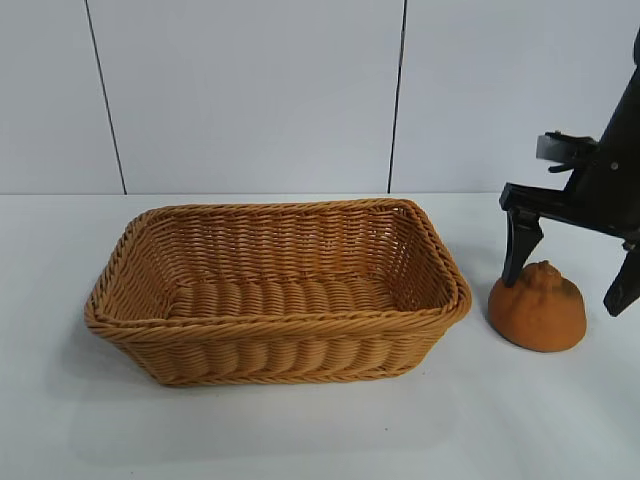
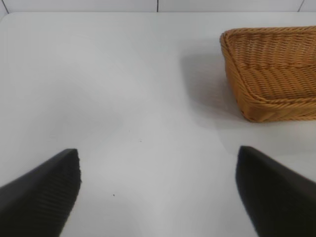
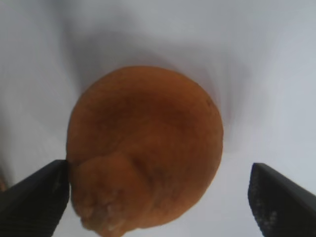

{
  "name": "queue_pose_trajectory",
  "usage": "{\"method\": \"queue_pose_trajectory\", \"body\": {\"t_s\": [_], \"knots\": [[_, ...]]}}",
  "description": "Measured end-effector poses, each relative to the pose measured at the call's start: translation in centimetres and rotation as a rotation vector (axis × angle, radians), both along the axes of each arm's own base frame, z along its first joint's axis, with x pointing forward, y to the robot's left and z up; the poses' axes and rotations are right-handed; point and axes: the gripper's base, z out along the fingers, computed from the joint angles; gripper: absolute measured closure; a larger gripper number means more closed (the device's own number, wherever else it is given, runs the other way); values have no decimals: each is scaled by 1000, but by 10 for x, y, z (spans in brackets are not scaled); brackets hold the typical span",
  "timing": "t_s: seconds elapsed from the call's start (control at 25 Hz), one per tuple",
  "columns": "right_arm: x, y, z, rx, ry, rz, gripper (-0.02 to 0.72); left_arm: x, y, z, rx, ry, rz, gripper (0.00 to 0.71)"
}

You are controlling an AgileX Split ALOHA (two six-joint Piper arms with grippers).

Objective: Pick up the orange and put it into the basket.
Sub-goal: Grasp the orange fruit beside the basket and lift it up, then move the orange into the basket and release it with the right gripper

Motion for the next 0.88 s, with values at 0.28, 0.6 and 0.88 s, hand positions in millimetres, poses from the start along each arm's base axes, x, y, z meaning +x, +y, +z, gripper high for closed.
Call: {"method": "queue_pose_trajectory", "body": {"t_s": [0.28, 0.6, 0.88], "knots": [[0, 0, -2, 1, 7, 5, 505, 0, 0, 0, 0, 0, 0, 100], [-4, 0, 33, 6, -51, 26, 669, 0, 0, 0, 0, 0, 0, 100], [-6, 0, 123, 18, -248, 41, 669, 0, 0, 0, 0, 0, 0, 100]]}}
